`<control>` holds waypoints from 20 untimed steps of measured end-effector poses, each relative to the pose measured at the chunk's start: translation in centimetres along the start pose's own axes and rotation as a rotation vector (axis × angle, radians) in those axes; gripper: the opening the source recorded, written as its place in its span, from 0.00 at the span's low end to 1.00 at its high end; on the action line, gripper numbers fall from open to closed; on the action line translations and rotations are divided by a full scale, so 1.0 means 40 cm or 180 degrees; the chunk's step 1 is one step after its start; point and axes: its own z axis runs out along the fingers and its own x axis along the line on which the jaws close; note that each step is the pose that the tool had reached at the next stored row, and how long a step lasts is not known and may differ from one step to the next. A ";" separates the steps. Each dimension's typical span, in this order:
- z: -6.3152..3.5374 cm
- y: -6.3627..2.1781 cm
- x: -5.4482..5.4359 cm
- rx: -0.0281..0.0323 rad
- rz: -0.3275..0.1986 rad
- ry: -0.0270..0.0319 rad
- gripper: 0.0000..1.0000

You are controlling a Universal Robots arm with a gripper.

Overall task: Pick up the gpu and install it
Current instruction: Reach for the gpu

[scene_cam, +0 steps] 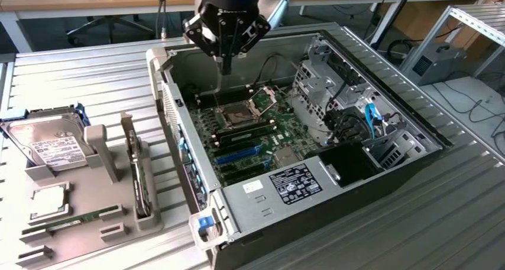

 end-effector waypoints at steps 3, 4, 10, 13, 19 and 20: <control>0.000 0.000 0.002 0.0000 0.0000 0.0000 0.11; 0.000 0.000 0.002 0.0000 0.0000 0.0000 0.11; 0.000 0.000 0.006 0.0002 0.0000 0.0000 0.11; 0.000 -0.001 0.008 0.0002 0.0000 0.0000 0.11; 0.000 -0.001 0.012 0.0003 0.0000 0.0000 0.11; 0.000 -0.001 0.012 0.0003 0.0000 0.0000 0.11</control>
